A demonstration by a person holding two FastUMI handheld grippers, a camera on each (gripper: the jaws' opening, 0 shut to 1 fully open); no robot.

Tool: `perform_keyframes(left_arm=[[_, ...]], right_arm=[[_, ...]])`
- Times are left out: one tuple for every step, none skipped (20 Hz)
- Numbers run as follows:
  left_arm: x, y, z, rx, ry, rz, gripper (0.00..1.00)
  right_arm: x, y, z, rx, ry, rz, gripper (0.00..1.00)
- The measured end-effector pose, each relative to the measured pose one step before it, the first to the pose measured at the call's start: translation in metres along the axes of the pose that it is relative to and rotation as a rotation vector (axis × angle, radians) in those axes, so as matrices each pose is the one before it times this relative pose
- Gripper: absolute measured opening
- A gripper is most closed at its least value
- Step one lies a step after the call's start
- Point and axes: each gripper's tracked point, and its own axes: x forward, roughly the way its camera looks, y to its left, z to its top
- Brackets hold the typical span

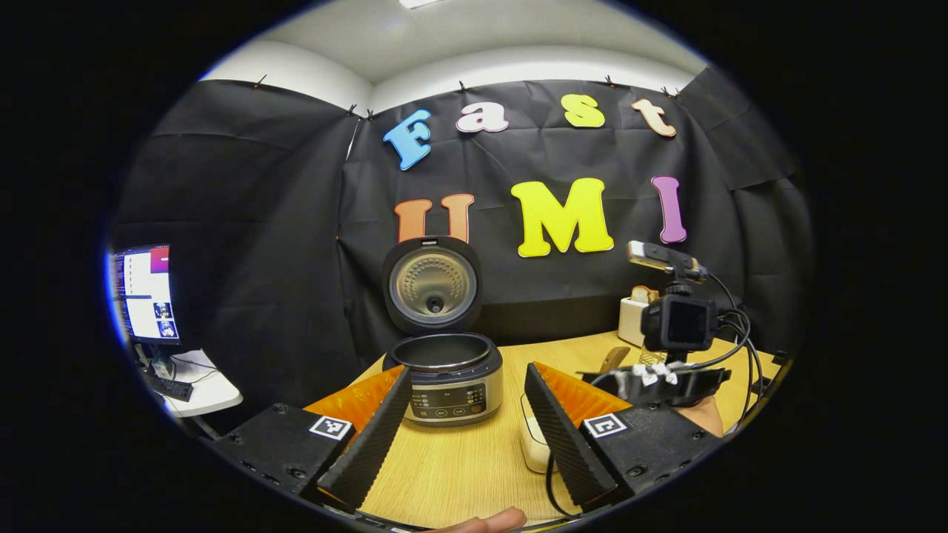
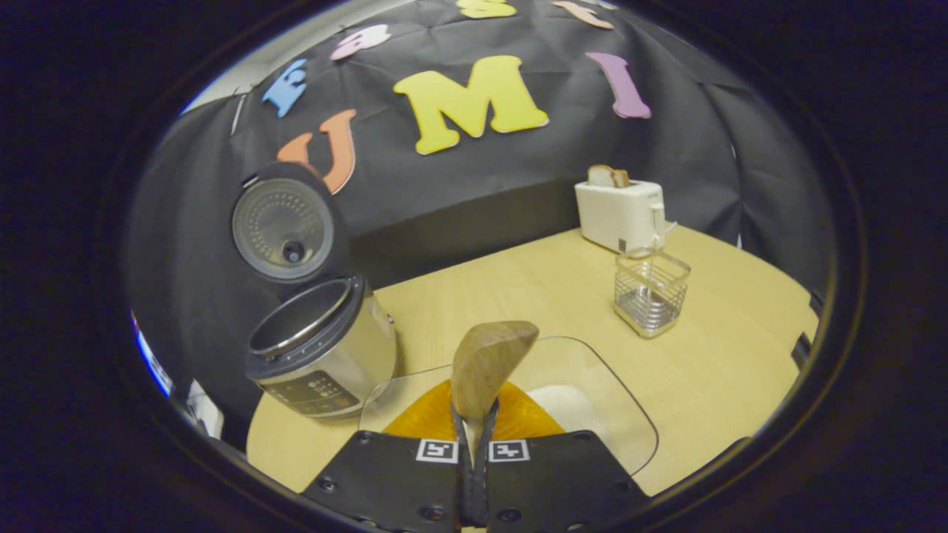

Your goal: Close the left gripper, press the button to open the rice cooker; take a wooden spoon from the chopstick holder with the right hand, scoop a spoonful of rice and pour it into the rice cooker, then put the wooden spoon back into the chopstick holder.

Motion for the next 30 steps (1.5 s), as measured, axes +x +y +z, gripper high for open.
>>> perform_keyframes(left_arm=[[0.00154, 0.00031, -0.00143, -0.00036, 0.00400, 0.00259, 0.98], [0.00121, -0.00028, -0.00191, -0.00161, 0.00725, 0.00217, 0.98], [0.00161, -0.00084, -0.00357, -0.00277, 0.00871, 0.00119, 0.98], [-0.00005, -0.00126, -0.00049, -0.00108, 0.00461, -0.00167, 0.98], [-0.00002, -0.00134, 0.00062, 0.00172, 0.00119, -0.00338, 0.98], [-0.00043, -0.00160, 0.00093, 0.00144, -0.00242, -0.00479, 0.98], [0.00004, -0.00133, 0.00050, -0.00025, -0.00440, -0.00419, 0.98], [0.00008, -0.00097, 0.00072, -0.00011, -0.00305, -0.00352, 0.98], [-0.00035, -0.00227, -0.00046, 0.00015, -0.00191, -0.00390, 0.98], [0.00061, -0.00088, -0.00020, 0.00170, 0.00229, -0.00418, 0.98], [0.00059, -0.00062, -0.00094, 0.00321, 0.00204, -0.00140, 0.98], [0.00159, 0.00050, -0.00139, 0.00331, 0.00389, 0.00197, 0.98], [0.00058, 0.00234, -0.00175, -0.00104, 0.00283, 0.01034, 0.98], [0.00132, 0.00310, 0.00062, -0.00850, -0.00083, 0.01578, 0.98], [0.00108, 0.00135, -0.00148, -0.01240, 0.00482, 0.00717, 0.98], [0.00032, -0.00233, -0.00167, -0.01236, 0.00631, -0.00354, 0.98], [0.00180, -0.00266, -0.00092, -0.00536, 0.00637, -0.00724, 0.98], [0.00038, 0.00051, 0.00009, -0.00037, -0.00002, 0.00048, 0.98], [-0.00038, 0.00413, 0.00041, 0.00029, -0.00182, 0.00885, 0.98], [-0.00043, 0.00466, 0.00020, -0.00218, -0.00231, 0.01452, 0.98], [0.00140, 0.00462, 0.00108, -0.00532, -0.00493, 0.01666, 0.98], [0.00050, 0.00259, 0.00009, -0.00763, -0.00195, 0.01178, 0.98], [0.00029, 0.00199, -0.00042, -0.00968, 0.00100, 0.00746, 0.98], [0.00032, 0.00247, -0.00002, -0.00921, -0.00017, 0.00549, 0.98], [0.00039, 0.00191, -0.00035, -0.00447, 0.00201, 0.00371, 0.98], [0.00051, 0.00181, -0.00008, -0.00332, 0.00372, 0.00266, 0.98], [0.00108, 0.00272, -0.00139, -0.00346, 0.00222, 0.00149, 0.98], [0.00049, 0.00092, -0.00135, -0.00202, 0.00416, -0.00094, 0.98], [0.00110, -0.00035, -0.00209, -0.00005, 0.00712, -0.00565, 0.98], [0.00160, 0.00052, -0.00259, 0.00074, 0.00990, -0.00194, 0.98]], right_arm=[[0.00054, -0.00218, 0.00073, 0.03686, 0.00802, 0.00010, 0.00], [0.00048, -0.00166, 0.00003, 0.02730, 0.00081, -0.00192, 0.01], [-0.00004, -0.00043, 0.00149, 0.00915, -0.00927, 0.00260, 0.01], [-0.00058, 0.00123, -0.00110, 0.00621, -0.00025, 0.01455, 0.00], [-0.00078, 0.00061, -0.00077, 0.02666, 0.00411, 0.01955, 0.01], [-0.00159, -0.00378, -0.00050, 0.03408, 0.00865, 0.01772, 0.01], [0.00022, -0.00174, -0.00079, 0.04121, 0.02367, 0.02631, 0.01], [-0.00039, -0.00547, 0.00115, 0.03763, 0.01346, 0.00936, 0.02], [0.00079, -0.00684, 0.00176, 0.05350, 0.01602, 0.01253, 0.01], [0.00112, -0.00534, 0.00117, 0.05741, 0.01521, 0.00941, 0.01], [0.00221, -0.00717, 0.00249, 0.05705, 0.01167, 0.00661, 0.01], [0.00153, -0.00526, 0.00096, 0.05778, 0.01482, 0.00843, 0.01], [0.00095, -0.00065, 0.00337, 0.05823, 0.01080, 0.02814, 0.01], [0.00096, 0.00251, -0.00521, 0.02098, 0.03185, 0.01309, 0.01], [0.00145, -0.00032, -0.00177, 0.02412, 0.01500, 0.00748, 0.01], [0.00568, -0.00135, -0.00046, 0.03094, 0.00323, 0.01025, 0.01], [0.00146, 0.00111, 0.00092, 0.01713, 0.00693, 0.01595, 0.01], [0.00010, 0.00252, -0.00067, 0.02866, 0.01184, 0.02539, 0.00], [0.00002, 0.00321, -0.00043, 0.04008, 0.01509, 0.02721, 0.00], [-0.00418, 0.00495, -0.00098, 0.04433, 0.01907, 0.02519, 0.00], [-0.00081, 0.00180, -0.00090, 0.04582, 0.01487, 0.01445, 0.00], [0.00100, -0.00057, 0.00001, 0.02976, 0.00622, 0.00127, 0.00], [-0.00028, -0.00020, 0.00048, 0.01541, -0.00358, -0.00021, 0.02], [-0.00050, 0.00040, 0.00138, 0.00535, -0.01091, 0.00380, 0.00], [-0.00127, 0.00031, 0.00176, 0.01009, -0.00587, 0.01179, 0.00], [-0.00213, 0.00149, 0.00014, 0.02324, 0.00367, 0.01638, 0.00], [-0.00187, 0.00075, -0.00038, 0.02581, 0.00923, 0.01703, 0.00], [-0.00242, 0.00143, -0.00062, 0.02434, 0.01112, 0.01502, 0.00], [-0.00200, 0.00095, 0.00177, 0.02334, 0.00632, 0.01123, 0.00], [-0.00289, 0.00202, 0.00189, 0.02262, 0.00513, 0.01074, 0.00]])
